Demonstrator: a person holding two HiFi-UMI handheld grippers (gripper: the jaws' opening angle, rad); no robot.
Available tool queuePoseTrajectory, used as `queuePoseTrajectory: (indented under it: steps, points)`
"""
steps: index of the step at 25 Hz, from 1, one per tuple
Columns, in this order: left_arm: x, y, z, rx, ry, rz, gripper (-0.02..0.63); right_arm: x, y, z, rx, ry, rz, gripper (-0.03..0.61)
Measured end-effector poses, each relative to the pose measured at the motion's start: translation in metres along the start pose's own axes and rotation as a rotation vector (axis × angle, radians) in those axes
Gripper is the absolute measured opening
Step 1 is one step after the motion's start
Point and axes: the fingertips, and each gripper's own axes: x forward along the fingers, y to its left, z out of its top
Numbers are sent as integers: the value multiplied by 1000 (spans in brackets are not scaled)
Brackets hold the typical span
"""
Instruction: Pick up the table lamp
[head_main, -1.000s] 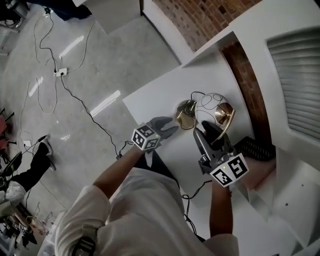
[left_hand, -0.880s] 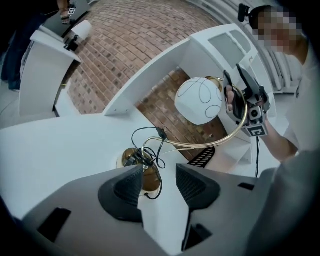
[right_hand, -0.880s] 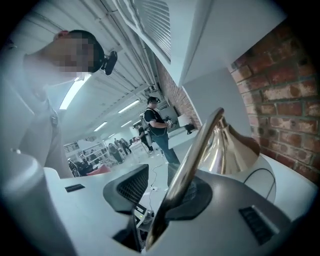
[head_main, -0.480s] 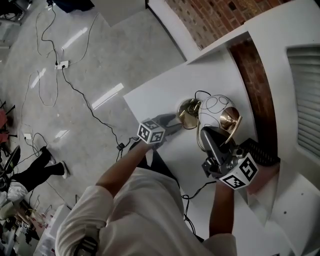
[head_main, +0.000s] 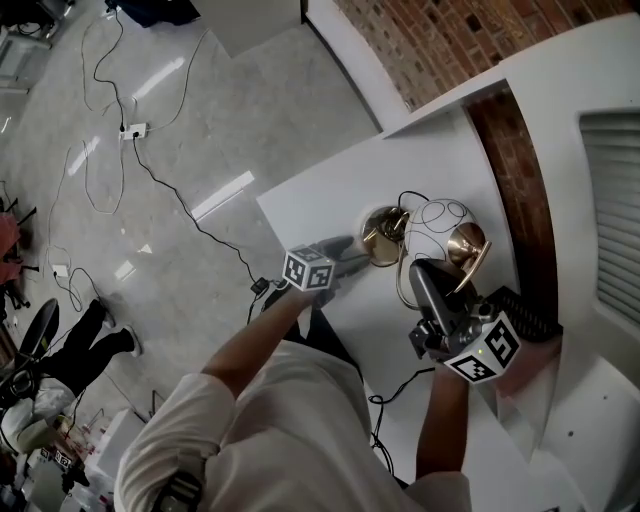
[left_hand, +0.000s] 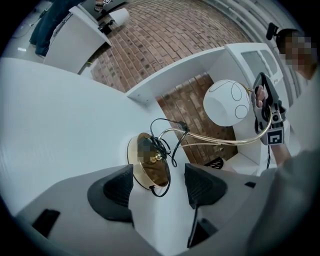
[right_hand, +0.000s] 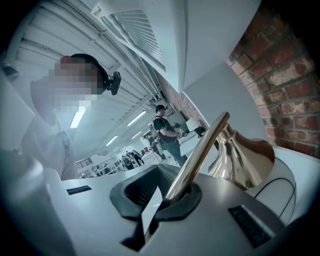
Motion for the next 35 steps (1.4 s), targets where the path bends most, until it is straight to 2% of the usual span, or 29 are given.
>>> queuePoseTrajectory:
  steps: [5,10,14,18,28,35]
  points:
    - [-6,11,-12,-83,6,13,331,2,4,1,-5,-6,-8,11]
    - [-11,18,-11,-156,-22,-3,336,9,13,6,5,-12,-8,11]
    - [-22,12,-17,-195,-22,-35,344,16,48,6,-1,-18,-2,11]
    - [-31,-6,-28,-236,-20,-119,343,15,82,2,-28,-23,-6,11]
    - [-76,-57,-26,-275,-11,-307,302,16,140,15,-121,-39,-37,11]
    - [-117,-89,-37,-277,38,-352,255,10,194,25,-166,-51,-41,11]
